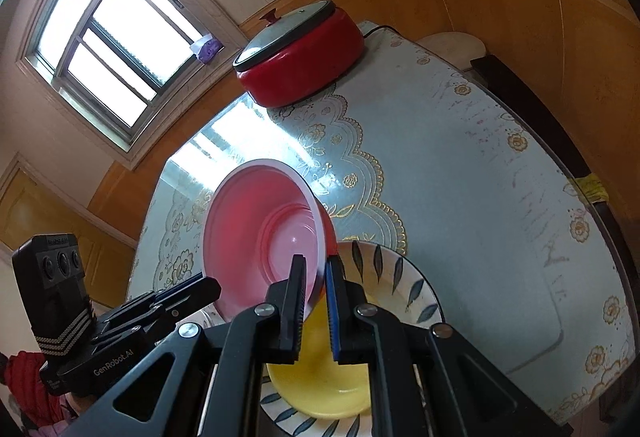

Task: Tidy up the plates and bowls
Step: 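Lift the red bowl with both grippers and lower it into the yellow bowl, then open both grippers and release the red bowl, then move both grippers to the striped bowl rim and grasp it, then lift the striped bowl with nested bowls using both grippers toward the plate stack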

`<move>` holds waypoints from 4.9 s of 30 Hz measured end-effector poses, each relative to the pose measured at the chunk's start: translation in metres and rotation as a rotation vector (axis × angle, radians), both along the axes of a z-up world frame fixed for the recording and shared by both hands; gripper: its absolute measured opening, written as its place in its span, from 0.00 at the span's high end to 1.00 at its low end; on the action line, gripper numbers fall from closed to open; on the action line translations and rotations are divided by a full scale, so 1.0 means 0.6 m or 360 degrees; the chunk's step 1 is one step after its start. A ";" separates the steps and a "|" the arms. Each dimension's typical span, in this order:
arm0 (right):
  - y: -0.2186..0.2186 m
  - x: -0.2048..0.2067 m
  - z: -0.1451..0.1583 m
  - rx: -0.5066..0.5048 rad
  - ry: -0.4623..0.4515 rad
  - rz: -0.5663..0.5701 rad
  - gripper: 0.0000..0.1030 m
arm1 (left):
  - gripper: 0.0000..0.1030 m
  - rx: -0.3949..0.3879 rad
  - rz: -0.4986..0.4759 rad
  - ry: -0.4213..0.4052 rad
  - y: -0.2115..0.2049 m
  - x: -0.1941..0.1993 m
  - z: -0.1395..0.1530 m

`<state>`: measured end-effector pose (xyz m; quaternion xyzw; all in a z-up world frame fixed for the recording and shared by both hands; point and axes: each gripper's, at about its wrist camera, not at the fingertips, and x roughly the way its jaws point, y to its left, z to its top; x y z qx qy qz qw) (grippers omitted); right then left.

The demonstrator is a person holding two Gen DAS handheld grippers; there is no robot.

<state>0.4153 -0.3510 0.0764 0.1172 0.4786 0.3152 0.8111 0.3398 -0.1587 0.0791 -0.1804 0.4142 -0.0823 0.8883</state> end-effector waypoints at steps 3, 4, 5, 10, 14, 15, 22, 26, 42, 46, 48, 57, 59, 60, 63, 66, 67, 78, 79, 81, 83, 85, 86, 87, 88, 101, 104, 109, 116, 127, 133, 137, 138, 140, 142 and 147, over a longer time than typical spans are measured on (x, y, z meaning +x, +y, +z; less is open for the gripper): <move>-0.010 -0.020 -0.004 -0.0015 0.0013 -0.0015 0.91 | 0.86 -0.0004 -0.0042 0.0015 -0.008 -0.014 -0.006; -0.013 -0.026 -0.005 -0.0020 0.0015 -0.0018 0.91 | 0.86 -0.0011 -0.0058 0.0024 -0.011 -0.019 -0.008; -0.016 -0.033 -0.006 -0.0020 0.0017 -0.0019 0.91 | 0.86 -0.0014 -0.0073 0.0033 -0.013 -0.023 -0.010; -0.026 -0.063 -0.020 -0.0048 0.0063 -0.0016 0.90 | 0.86 0.0001 -0.0136 0.0047 -0.023 -0.046 -0.022; -0.037 -0.076 -0.038 -0.0044 0.0121 -0.0042 0.89 | 0.86 -0.0013 -0.0171 0.0088 -0.029 -0.054 -0.039; -0.039 -0.078 -0.042 -0.0042 0.0131 -0.0047 0.89 | 0.86 -0.0010 -0.0174 0.0094 -0.031 -0.056 -0.042; -0.047 -0.085 -0.055 -0.0044 0.0165 -0.0075 0.89 | 0.86 -0.0017 -0.0196 0.0118 -0.038 -0.063 -0.052; -0.048 -0.085 -0.060 -0.0058 0.0175 -0.0074 0.89 | 0.86 -0.0019 -0.0190 0.0128 -0.039 -0.058 -0.055; -0.048 -0.075 -0.083 -0.0100 0.0241 -0.0111 0.82 | 0.85 -0.0025 -0.0174 0.0184 -0.038 -0.045 -0.080; -0.047 -0.075 -0.088 -0.0107 0.0246 -0.0117 0.82 | 0.84 -0.0019 -0.0168 0.0181 -0.037 -0.045 -0.079; -0.049 -0.076 -0.088 -0.0118 0.0236 -0.0119 0.82 | 0.82 -0.0010 -0.0167 0.0177 -0.038 -0.046 -0.078; -0.050 -0.081 -0.080 -0.0197 0.0144 -0.0132 0.83 | 0.77 0.0015 -0.0140 0.0146 -0.029 -0.052 -0.071; -0.052 -0.080 -0.080 -0.0190 0.0155 -0.0141 0.82 | 0.77 0.0023 -0.0132 0.0137 -0.028 -0.053 -0.069; -0.053 -0.080 -0.081 -0.0182 0.0162 -0.0144 0.82 | 0.77 0.0025 -0.0130 0.0135 -0.028 -0.053 -0.068; -0.054 -0.082 -0.082 -0.0178 0.0168 -0.0150 0.82 | 0.77 0.0023 -0.0126 0.0133 -0.029 -0.054 -0.067; -0.057 -0.085 -0.078 -0.0156 0.0165 -0.0154 0.82 | 0.77 0.0030 -0.0126 0.0121 -0.029 -0.057 -0.064; -0.061 -0.086 -0.076 -0.0143 0.0157 -0.0157 0.82 | 0.77 0.0032 -0.0125 0.0116 -0.028 -0.058 -0.063; -0.118 -0.093 -0.069 -0.0095 0.0144 -0.0325 0.82 | 0.77 0.0030 -0.0101 0.0093 -0.010 -0.068 -0.054; -0.122 -0.093 -0.074 -0.0096 0.0159 -0.0338 0.82 | 0.77 0.0029 -0.0103 0.0095 -0.010 -0.069 -0.054; -0.125 -0.095 -0.084 -0.0095 0.0196 -0.0339 0.82 | 0.77 0.0029 -0.0105 0.0097 -0.009 -0.072 -0.055; -0.123 -0.098 -0.092 -0.0085 0.0222 -0.0327 0.82 | 0.77 0.0035 -0.0113 0.0098 -0.011 -0.074 -0.055; -0.118 -0.100 -0.100 -0.0084 0.0242 -0.0316 0.82 | 0.77 0.0034 -0.0121 0.0098 -0.012 -0.077 -0.056; -0.114 -0.100 -0.104 -0.0093 0.0248 -0.0309 0.82 | 0.77 0.0035 -0.0130 0.0098 -0.013 -0.079 -0.057; -0.111 -0.100 -0.108 -0.0105 0.0249 -0.0304 0.82 | 0.77 0.0039 -0.0136 0.0099 -0.015 -0.080 -0.058; -0.107 -0.100 -0.110 -0.0111 0.0246 -0.0298 0.82 | 0.77 0.0044 -0.0140 0.0103 -0.017 -0.081 -0.059; -0.068 -0.085 -0.108 -0.0335 0.0066 -0.0235 0.91 | 0.78 0.0050 -0.0184 0.0147 -0.033 -0.093 -0.071; -0.067 -0.078 -0.111 -0.0338 0.0072 -0.0218 0.91 | 0.78 0.0069 -0.0183 0.0162 -0.041 -0.094 -0.075; -0.063 -0.070 -0.116 -0.0350 0.0082 -0.0183 0.91 | 0.78 0.0095 -0.0183 0.0189 -0.050 -0.094 -0.083; -0.051 -0.063 -0.122 -0.0396 0.0065 -0.0137 0.91 | 0.76 0.0132 -0.0179 0.0190 -0.058 -0.090 -0.086; -0.077 -0.041 -0.141 -0.0393 0.0106 -0.0169 0.91 | 0.74 0.0171 -0.0171 0.0195 -0.087 -0.058 -0.098; -0.105 -0.029 -0.144 -0.0291 0.0151 -0.0180 0.86 | 0.73 0.0191 -0.0123 0.0217 -0.102 -0.038 -0.111; -0.112 -0.028 -0.136 -0.0282 0.0101 -0.0142 0.85 | 0.73 0.0229 -0.0079 0.0200 -0.109 -0.033 -0.118; -0.110 -0.027 -0.135 -0.0303 0.0082 -0.0133 0.85 | 0.73 0.0241 -0.0069 0.0191 -0.110 -0.032 -0.120; -0.105 -0.030 -0.132 -0.0364 0.0031 -0.0120 0.83 | 0.73 0.0250 -0.0055 0.0167 -0.114 -0.031 -0.123; -0.099 -0.033 -0.128 -0.0417 -0.0034 -0.0105 0.83 | 0.73 0.0241 -0.0040 0.0140 -0.114 -0.031 -0.126; -0.086 -0.026 -0.132 -0.0419 -0.0085 -0.0083 0.88 | 0.73 0.0299 0.0010 0.0095 -0.120 -0.029 -0.131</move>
